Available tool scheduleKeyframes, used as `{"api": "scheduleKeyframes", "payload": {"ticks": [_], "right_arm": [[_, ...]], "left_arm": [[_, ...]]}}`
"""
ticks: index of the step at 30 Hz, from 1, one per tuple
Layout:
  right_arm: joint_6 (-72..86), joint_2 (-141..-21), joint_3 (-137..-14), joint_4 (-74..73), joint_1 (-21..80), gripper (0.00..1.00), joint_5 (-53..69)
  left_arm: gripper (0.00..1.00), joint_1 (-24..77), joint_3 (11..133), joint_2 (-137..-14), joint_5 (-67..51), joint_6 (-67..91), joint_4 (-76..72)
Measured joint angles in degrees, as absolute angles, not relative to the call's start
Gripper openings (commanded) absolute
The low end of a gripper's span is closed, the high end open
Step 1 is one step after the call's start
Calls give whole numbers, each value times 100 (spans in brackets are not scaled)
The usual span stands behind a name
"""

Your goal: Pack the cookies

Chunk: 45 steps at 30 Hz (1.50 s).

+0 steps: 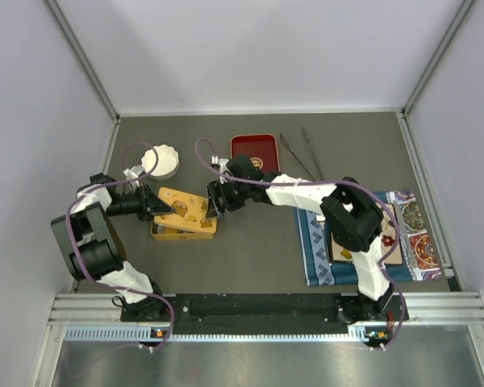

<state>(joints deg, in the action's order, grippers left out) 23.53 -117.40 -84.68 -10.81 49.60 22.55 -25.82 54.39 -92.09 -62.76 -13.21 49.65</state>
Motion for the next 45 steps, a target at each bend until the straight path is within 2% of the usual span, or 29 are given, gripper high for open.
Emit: {"api": "scheduleKeyframes", "payload": {"ticks": [23, 29, 35, 41, 45], "right_arm": [[3072, -12123, -8401, -607, 4862, 69, 3122], [3109, -12147, -8495, -600, 4862, 68, 3142], [3114, -12158, -8562, -679, 4862, 68, 3138], [3111, -12178, -8632, -749, 4864, 67, 3135], [3109, -12180, -8646, -729, 4866, 67, 3140]], "left_arm": [[0, -2585, 5387, -9161, -6300, -1317, 4908], [4, -2585, 5387, -9161, -6302, -1317, 4908], [14, -2615, 5387, -9161, -6307, -1317, 4904], [37, -2630, 5387, -9161, -6259, -1334, 4886], [42, -2648, 5387, -9161, -6051, -1363, 4788]]}}
